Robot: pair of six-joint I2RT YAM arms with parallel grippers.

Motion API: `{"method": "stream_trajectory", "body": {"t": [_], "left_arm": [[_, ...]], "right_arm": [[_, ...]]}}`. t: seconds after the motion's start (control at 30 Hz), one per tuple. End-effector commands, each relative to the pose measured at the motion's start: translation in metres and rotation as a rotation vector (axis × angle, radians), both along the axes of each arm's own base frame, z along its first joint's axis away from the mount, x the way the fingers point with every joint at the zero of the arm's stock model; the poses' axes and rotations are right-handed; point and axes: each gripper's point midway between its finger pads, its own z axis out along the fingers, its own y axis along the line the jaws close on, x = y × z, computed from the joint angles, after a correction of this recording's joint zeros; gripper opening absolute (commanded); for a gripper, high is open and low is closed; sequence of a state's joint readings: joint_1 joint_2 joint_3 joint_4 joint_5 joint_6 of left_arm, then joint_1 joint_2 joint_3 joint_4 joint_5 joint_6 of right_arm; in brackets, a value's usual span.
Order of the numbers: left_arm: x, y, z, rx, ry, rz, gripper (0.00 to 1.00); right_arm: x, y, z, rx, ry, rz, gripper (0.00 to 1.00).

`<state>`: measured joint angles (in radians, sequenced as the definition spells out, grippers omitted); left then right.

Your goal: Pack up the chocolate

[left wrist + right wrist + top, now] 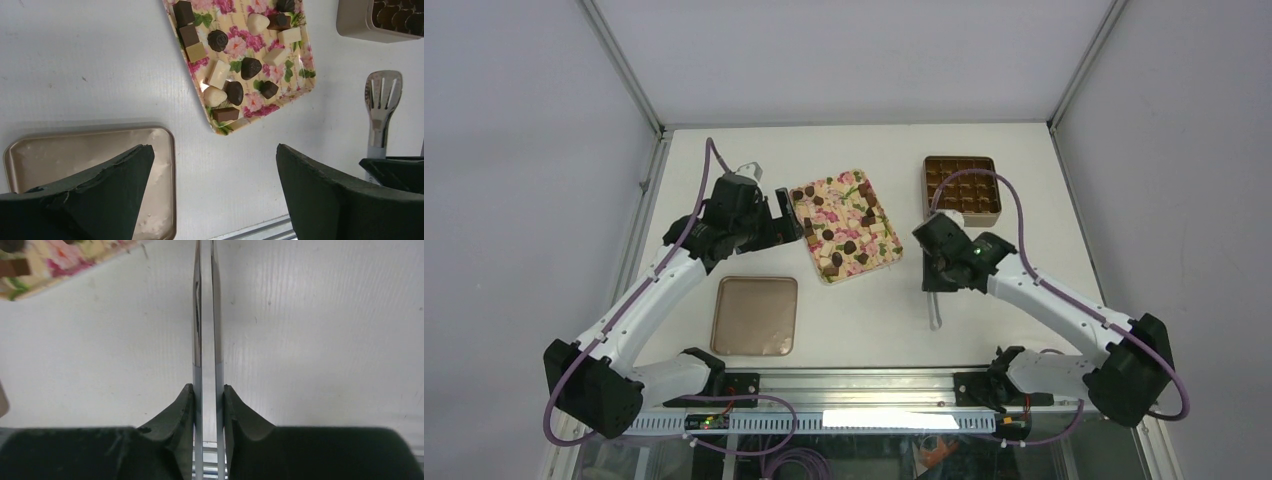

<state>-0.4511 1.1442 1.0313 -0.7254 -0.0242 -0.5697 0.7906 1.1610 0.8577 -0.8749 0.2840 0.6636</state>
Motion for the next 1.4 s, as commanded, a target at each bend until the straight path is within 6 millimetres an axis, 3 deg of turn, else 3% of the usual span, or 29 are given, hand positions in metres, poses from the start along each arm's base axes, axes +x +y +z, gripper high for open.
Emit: {"method": "stream_trajectory", "body": {"t": [0.0,0.2,0.43,0.6,0.93,1.37], "left_arm": [[0.012,-0.008,0.029,-0.046,-0.081,-0.007,0.99],[0.011,-0.003,0.028,-0.020,-0.066,0.010,0.99],[0.006,0.001,0.029,0.011,-0.058,-0.008,0.99],[0.003,-0.006,0.026,-0.010,-0.036,-0.037,0.99],[0.003,-0.015,0.026,-0.025,-0.021,-0.092,0.99],[0.006,-0.011,0.020,-0.002,-0.015,-0.072,0.99]], "right_arm": [[0.000,0.017,0.044,0.054,0.091,0.222,0.19],[0.007,0.046,0.061,0.063,0.226,0.325,0.22],[0.023,0.066,0.056,0.077,0.255,0.315,0.24],[0.028,0.080,0.055,0.110,0.269,0.287,0.32],[0.040,0.092,0.043,0.079,0.273,0.222,0.38],[0.058,0.100,0.035,0.033,0.267,0.248,0.46]]}}
